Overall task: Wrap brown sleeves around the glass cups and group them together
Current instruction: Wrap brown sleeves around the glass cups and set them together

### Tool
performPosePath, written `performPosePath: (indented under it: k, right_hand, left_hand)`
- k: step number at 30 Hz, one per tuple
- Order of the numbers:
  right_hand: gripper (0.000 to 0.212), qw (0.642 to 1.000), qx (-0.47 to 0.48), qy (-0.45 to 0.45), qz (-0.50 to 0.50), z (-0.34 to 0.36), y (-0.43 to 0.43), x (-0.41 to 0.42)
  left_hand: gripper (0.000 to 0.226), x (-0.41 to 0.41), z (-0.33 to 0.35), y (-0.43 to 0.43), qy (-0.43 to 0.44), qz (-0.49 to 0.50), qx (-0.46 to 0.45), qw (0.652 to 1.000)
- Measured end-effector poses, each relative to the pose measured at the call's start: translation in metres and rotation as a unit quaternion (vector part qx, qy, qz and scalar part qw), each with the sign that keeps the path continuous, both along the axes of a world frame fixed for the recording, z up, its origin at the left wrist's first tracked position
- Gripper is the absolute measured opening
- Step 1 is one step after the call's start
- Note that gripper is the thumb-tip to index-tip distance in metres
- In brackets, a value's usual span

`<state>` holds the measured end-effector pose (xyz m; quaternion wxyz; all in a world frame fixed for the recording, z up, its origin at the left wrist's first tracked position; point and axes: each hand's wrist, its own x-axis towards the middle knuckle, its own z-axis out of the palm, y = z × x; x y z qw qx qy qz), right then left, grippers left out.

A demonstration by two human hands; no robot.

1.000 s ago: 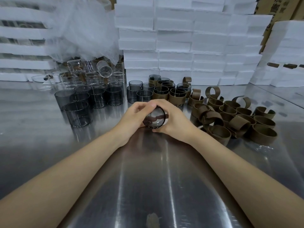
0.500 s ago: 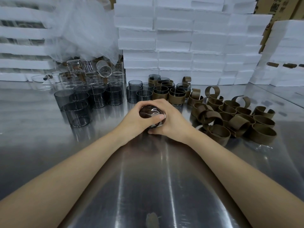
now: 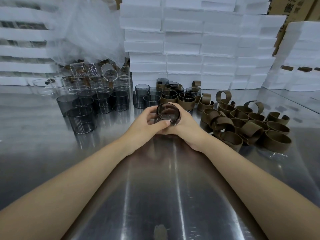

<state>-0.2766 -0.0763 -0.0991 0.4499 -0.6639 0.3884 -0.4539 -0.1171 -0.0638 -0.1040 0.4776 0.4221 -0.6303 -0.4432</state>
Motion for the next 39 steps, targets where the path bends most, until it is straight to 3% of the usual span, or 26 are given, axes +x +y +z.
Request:
performPosePath:
  k: [5,17,24,28,30,33,35,39]
  right_hand:
    - [0.072,0.999,0.021,-0.021,0.012,-0.002,-0.002,-0.001]
    - [0.077,0.999,0.029,-0.017,0.009,-0.001,-0.003,-0.001]
    - [0.081,0.998,-0.04,0.043,0.01,0.0,0.001,0.001]
    - [0.069,0.997,-0.023,0.055,0.055,0.005,0.005,0.001]
    - [0.06,0.997,0.021,0.024,0.072,0.007,0.007,0.002]
    - [0.064,0.988,0.118,-0.059,0.078,0.008,0.005,0.002]
    - [0.059,0.983,0.139,-0.087,0.086,0.009,0.004,0.0]
    - [0.05,0.968,0.165,-0.144,0.122,0.011,0.001,-0.004]
  left_hand:
    - [0.023,0.0,0.004,0.003,0.0,-0.007,0.003,1.0]
    - [0.041,-0.002,0.005,-0.002,-0.032,-0.009,0.029,0.999]
    - [0.038,0.0,0.005,-0.006,-0.004,0.0,0.054,0.999]
    - [0.057,0.002,0.005,-0.004,0.007,-0.005,0.061,0.998]
    - [0.071,0.001,0.006,-0.002,0.016,-0.022,0.06,0.998]
    - [0.088,0.002,0.004,-0.001,0.026,-0.048,0.046,0.997]
    - [0.084,0.0,0.005,0.004,-0.043,-0.05,0.005,0.998]
    - [0.111,-0.005,-0.003,0.006,-0.14,-0.05,-0.092,0.985]
